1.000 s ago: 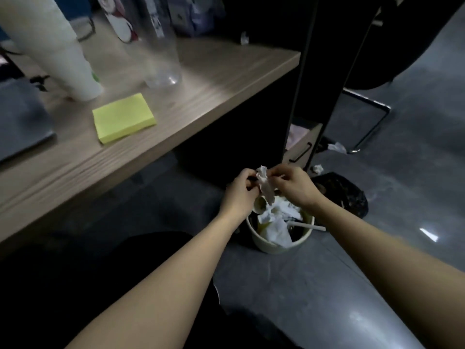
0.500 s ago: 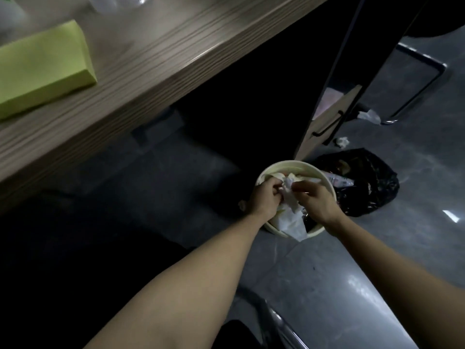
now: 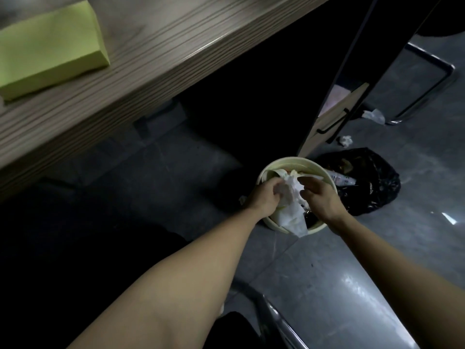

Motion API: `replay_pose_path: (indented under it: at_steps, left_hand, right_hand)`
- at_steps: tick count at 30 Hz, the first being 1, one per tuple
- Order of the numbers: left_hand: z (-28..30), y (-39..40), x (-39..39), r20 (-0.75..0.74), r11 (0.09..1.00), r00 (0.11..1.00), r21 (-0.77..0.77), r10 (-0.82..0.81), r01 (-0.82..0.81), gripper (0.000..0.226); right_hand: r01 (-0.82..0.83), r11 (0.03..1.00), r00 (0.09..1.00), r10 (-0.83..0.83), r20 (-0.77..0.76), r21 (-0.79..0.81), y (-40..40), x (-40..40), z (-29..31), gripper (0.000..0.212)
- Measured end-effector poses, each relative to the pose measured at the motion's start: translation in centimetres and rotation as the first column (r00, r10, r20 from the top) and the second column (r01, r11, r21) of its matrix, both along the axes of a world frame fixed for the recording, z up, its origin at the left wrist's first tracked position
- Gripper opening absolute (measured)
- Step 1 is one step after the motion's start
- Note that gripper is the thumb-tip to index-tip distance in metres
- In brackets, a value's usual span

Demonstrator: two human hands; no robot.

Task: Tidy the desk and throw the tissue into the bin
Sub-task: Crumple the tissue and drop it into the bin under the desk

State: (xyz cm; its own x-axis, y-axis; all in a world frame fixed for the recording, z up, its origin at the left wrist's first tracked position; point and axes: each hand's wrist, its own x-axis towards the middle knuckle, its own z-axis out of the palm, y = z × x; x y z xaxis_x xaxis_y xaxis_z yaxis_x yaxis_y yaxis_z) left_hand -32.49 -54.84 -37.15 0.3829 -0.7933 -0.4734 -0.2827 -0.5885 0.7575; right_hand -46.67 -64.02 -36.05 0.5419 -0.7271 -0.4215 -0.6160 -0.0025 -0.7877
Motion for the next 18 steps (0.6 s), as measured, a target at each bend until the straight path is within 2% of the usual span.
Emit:
replay_pose_path:
  at_steps: [11,18]
  left_hand:
    - [3.4,1.7,1.5,0.09,0.993,0.995,-0.101,-0.043,0.052,0.039]
    - [6.3,3.6,3.0,0.089,0.991,0.996,-0.127,-0.032,0.043,0.039]
  right_hand:
    - [0.013,0.995,0.999,-0.009,0.042,-0.094,0.9,0.4,4.1,0.044]
    - [-0.058,0.977,0.997,0.068,0.042,-0.204,2.0,1.5,7.4,0.039]
